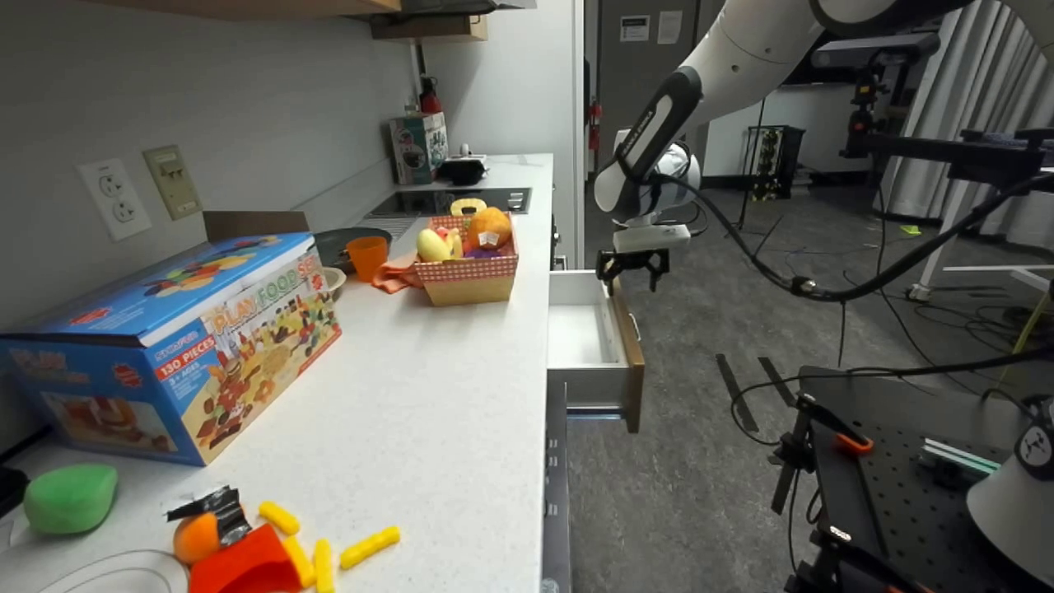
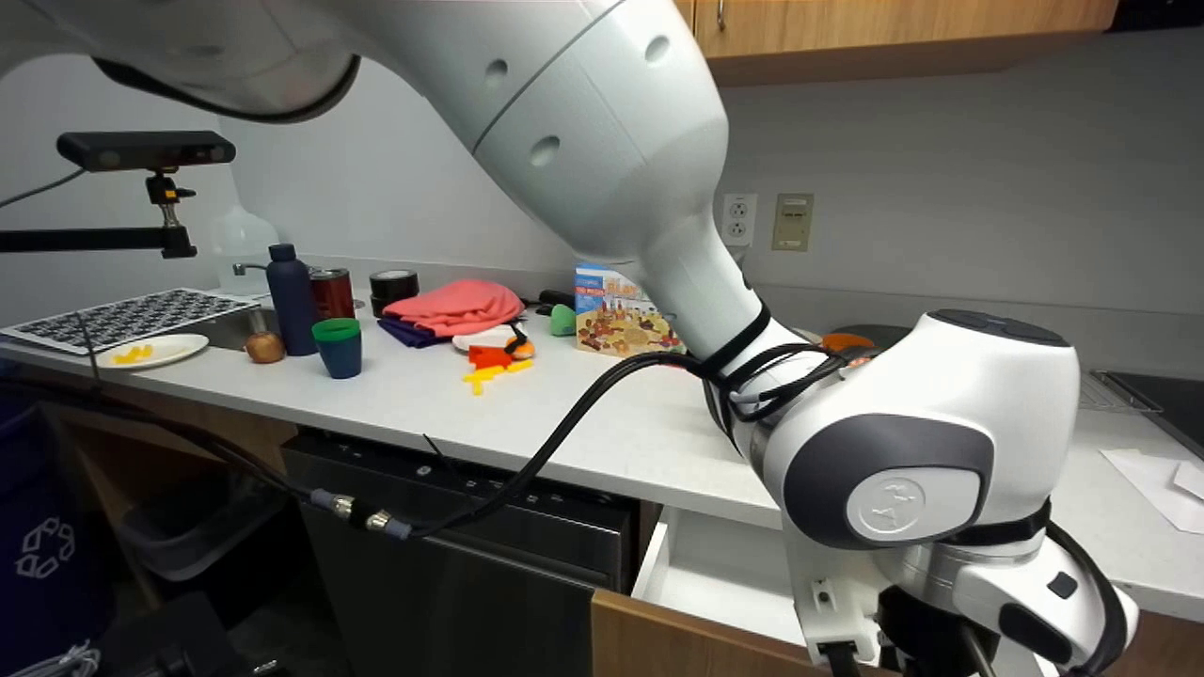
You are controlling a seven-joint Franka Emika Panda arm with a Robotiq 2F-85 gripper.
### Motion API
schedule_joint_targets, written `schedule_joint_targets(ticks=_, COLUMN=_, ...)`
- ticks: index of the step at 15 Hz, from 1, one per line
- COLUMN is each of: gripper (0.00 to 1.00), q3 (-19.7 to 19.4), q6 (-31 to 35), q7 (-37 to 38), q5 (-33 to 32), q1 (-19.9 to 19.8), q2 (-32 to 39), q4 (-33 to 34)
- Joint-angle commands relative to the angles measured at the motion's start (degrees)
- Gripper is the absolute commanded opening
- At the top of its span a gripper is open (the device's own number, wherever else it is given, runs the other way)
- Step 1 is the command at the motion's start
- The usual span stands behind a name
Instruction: Open the drawer, then put the purple and pineapple plushies in the drawer and then close the drawer
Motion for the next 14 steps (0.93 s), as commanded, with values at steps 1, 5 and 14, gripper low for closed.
schedule_joint_targets(ticks=1, gripper=1.00, q3=-4.5, q6=-6.7, q7=4.6, q5=-6.5, q1=3.0, q2=-3.6, q4=-4.2)
schedule_joint_targets(ticks=5, gripper=1.00, q3=-7.7, q6=-12.5, q7=8.0, q5=-13.6, q1=5.1, q2=-6.6, q4=-6.9)
schedule_joint_targets(ticks=14, gripper=1.00, q3=-6.9, q6=-15.5, q7=9.6, q5=-22.5, q1=5.5, q2=-14.2, q4=-9.1)
